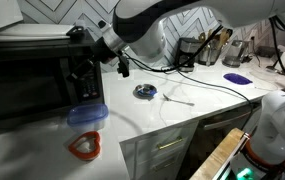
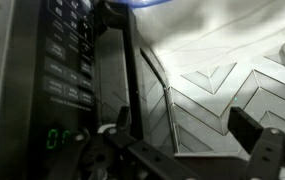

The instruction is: Open the microwave door fully

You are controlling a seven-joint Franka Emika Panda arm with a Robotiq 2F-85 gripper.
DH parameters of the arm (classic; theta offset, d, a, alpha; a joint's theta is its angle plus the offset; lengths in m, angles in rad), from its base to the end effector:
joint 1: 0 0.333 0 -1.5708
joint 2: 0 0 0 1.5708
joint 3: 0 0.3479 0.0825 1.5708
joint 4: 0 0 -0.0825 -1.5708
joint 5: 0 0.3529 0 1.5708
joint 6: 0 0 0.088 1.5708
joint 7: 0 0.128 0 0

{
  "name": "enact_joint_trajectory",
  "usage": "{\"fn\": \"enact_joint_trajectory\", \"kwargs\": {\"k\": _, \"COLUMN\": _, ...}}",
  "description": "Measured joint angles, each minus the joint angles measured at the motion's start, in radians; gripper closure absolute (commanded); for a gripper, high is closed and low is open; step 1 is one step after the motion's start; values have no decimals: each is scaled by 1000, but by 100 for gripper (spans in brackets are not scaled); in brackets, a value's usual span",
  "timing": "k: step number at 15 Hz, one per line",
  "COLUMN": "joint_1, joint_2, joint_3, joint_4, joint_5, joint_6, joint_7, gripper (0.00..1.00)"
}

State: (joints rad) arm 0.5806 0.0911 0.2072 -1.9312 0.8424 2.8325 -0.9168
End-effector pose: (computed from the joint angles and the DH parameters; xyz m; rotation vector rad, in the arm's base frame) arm 0.4600 0.4081 0.5547 -2.1357 -1.1517 -1.0191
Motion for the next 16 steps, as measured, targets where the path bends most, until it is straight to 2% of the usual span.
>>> {"fn": "enact_joint_trajectory", "kwargs": {"k": 2, "joint_1": 0, "joint_2": 27, "joint_3": 0, "joint_4": 31, "joint_5": 29, "joint_6": 2, "joint_7": -41, "gripper": 34}}
{"fn": "enact_joint_trajectory", "kwargs": {"k": 7, "joint_1": -6, "joint_2": 74, "joint_3": -1, "joint_4": 68, "joint_5": 46, "joint_6": 16, "joint_7": -70, "gripper": 71}}
{"fn": "enact_joint_trajectory", "kwargs": {"k": 10, "joint_1": -7, "joint_2": 80, "joint_3": 3, "joint_4": 65, "joint_5": 46, "joint_6": 46, "joint_7": -71, "gripper": 83}}
{"fn": "enact_joint_trajectory", "kwargs": {"k": 13, "joint_1": -1, "joint_2": 77, "joint_3": 5, "joint_4": 47, "joint_5": 44, "joint_6": 100, "joint_7": -71, "gripper": 99}}
{"fn": "enact_joint_trajectory", "kwargs": {"k": 16, "joint_1": 3, "joint_2": 77, "joint_3": 6, "joint_4": 40, "joint_5": 44, "joint_6": 128, "joint_7": -70, "gripper": 96}}
